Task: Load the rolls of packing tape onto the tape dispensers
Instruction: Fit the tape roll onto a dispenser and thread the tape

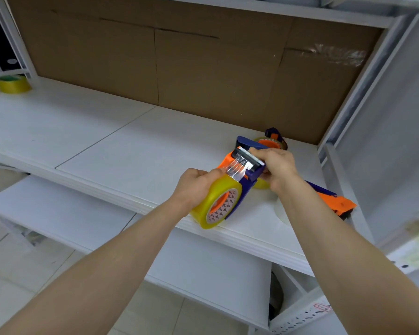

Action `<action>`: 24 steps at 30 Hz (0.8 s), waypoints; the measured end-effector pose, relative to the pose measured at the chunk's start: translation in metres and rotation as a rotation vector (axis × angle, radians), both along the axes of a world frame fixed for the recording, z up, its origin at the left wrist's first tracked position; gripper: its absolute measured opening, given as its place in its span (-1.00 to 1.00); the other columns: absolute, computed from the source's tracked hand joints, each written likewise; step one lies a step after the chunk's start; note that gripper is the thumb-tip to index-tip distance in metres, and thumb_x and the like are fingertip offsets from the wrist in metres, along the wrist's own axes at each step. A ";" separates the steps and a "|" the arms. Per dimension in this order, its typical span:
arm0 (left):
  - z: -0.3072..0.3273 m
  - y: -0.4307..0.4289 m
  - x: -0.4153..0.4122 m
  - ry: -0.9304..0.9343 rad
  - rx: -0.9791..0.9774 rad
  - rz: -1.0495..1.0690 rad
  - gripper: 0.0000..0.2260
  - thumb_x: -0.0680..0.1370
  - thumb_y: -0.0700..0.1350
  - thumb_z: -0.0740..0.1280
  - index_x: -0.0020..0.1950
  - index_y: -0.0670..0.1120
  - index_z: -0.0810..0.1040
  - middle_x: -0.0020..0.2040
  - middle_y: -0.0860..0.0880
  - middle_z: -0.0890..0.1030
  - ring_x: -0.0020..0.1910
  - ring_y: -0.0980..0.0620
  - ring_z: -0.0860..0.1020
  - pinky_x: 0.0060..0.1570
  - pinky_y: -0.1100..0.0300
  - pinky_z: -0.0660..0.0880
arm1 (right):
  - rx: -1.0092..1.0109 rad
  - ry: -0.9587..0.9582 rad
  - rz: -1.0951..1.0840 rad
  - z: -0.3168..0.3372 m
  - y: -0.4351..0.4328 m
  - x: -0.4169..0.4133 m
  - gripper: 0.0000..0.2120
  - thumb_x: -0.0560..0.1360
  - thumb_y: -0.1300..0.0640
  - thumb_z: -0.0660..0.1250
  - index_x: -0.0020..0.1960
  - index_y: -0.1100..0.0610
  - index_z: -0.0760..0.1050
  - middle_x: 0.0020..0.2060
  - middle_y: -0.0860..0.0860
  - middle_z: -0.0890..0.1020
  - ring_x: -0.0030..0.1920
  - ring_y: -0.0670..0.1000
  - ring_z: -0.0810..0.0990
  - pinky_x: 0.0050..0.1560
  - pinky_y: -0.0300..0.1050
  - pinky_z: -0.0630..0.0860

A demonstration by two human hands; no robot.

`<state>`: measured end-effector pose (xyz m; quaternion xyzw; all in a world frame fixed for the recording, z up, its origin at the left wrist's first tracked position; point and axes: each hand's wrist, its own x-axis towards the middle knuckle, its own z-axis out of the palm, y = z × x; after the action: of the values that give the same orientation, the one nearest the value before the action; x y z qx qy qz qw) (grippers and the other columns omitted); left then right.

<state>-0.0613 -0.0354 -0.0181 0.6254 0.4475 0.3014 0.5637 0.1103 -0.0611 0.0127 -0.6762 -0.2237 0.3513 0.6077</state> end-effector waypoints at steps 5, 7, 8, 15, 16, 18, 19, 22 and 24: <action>-0.003 -0.002 -0.003 -0.018 0.010 0.017 -0.75 0.54 0.11 0.27 -0.24 -0.01 0.53 -0.24 -0.02 0.63 -0.21 -0.02 0.62 -0.12 0.13 0.56 | -0.056 0.406 0.179 -0.004 -0.012 -0.014 -0.96 0.44 0.22 0.35 -0.11 0.15 0.55 -0.31 0.08 0.68 -0.19 0.06 0.62 -0.03 -0.03 0.54; -0.004 -0.001 -0.003 -0.010 0.017 0.018 -0.73 0.54 0.12 0.27 -0.22 -0.04 0.56 -0.23 -0.04 0.64 -0.21 -0.02 0.63 -0.12 0.12 0.57 | -0.034 0.563 0.196 -0.007 -0.015 -0.020 -0.89 0.46 0.16 0.33 -0.04 0.14 0.58 -0.22 0.11 0.71 -0.09 0.11 0.65 0.05 0.03 0.54; -0.004 -0.001 -0.003 -0.005 0.019 0.022 -0.72 0.54 0.12 0.27 -0.21 -0.04 0.56 -0.23 -0.03 0.65 -0.22 -0.01 0.63 -0.14 0.14 0.57 | -0.022 0.614 0.190 -0.009 -0.015 -0.021 -0.83 0.47 0.13 0.32 0.02 0.13 0.59 -0.12 0.13 0.71 -0.02 0.13 0.65 0.08 0.07 0.54; -0.003 -0.003 -0.003 0.042 0.040 0.022 -0.67 0.54 0.12 0.25 -0.13 -0.13 0.61 -0.15 -0.12 0.67 -0.16 -0.08 0.64 -0.09 0.10 0.57 | 0.001 0.531 0.086 -0.023 -0.017 -0.024 -0.75 0.52 0.20 0.29 0.19 0.18 0.50 0.08 0.16 0.64 0.14 0.16 0.60 0.18 0.12 0.52; -0.003 -0.003 -0.003 0.043 0.039 0.021 -0.68 0.54 0.12 0.25 -0.15 -0.11 0.60 -0.17 -0.11 0.67 -0.17 -0.06 0.63 -0.10 0.11 0.56 | 0.034 0.452 0.048 -0.021 -0.016 -0.021 -0.75 0.52 0.20 0.30 0.20 0.19 0.49 0.09 0.15 0.64 0.12 0.14 0.61 0.15 0.08 0.55; -0.003 -0.002 -0.002 0.054 0.042 0.021 -0.70 0.54 0.13 0.25 -0.19 -0.07 0.58 -0.19 -0.08 0.66 -0.19 -0.03 0.62 -0.12 0.13 0.56 | 0.094 0.226 -0.004 -0.010 -0.015 -0.015 -0.80 0.53 0.11 0.30 0.11 0.17 0.55 0.03 0.11 0.66 -0.01 0.08 0.64 0.00 -0.04 0.59; -0.002 -0.002 -0.001 0.059 0.046 0.024 -0.70 0.54 0.13 0.25 -0.20 -0.06 0.58 -0.20 -0.08 0.66 -0.19 -0.04 0.62 -0.12 0.12 0.56 | 0.093 0.090 0.013 -0.003 -0.015 -0.014 -0.81 0.53 0.04 0.30 0.00 0.14 0.59 -0.04 0.08 0.68 -0.08 0.04 0.65 -0.06 -0.07 0.58; -0.001 -0.002 0.001 0.073 0.046 0.021 -0.71 0.53 0.13 0.25 -0.21 -0.06 0.57 -0.18 -0.09 0.66 -0.17 -0.06 0.63 -0.08 0.07 0.56 | 0.012 -0.282 0.094 0.008 -0.013 -0.019 -0.71 0.52 -0.03 0.31 -0.20 0.17 0.60 -0.25 0.13 0.66 -0.23 0.04 0.60 -0.12 0.03 0.56; 0.000 -0.002 0.001 0.071 0.038 0.025 -0.72 0.53 0.12 0.26 -0.22 -0.04 0.56 -0.21 -0.07 0.65 -0.17 -0.06 0.62 -0.06 0.06 0.57 | -0.033 -0.460 0.108 0.004 -0.009 -0.026 -0.60 0.55 -0.02 0.26 -0.13 0.34 0.57 -0.23 0.27 0.63 -0.25 0.11 0.53 -0.11 0.14 0.55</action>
<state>-0.0599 -0.0377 -0.0182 0.6405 0.4694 0.2944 0.5318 0.0841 -0.0704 0.0164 -0.7354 -0.3862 0.2237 0.5098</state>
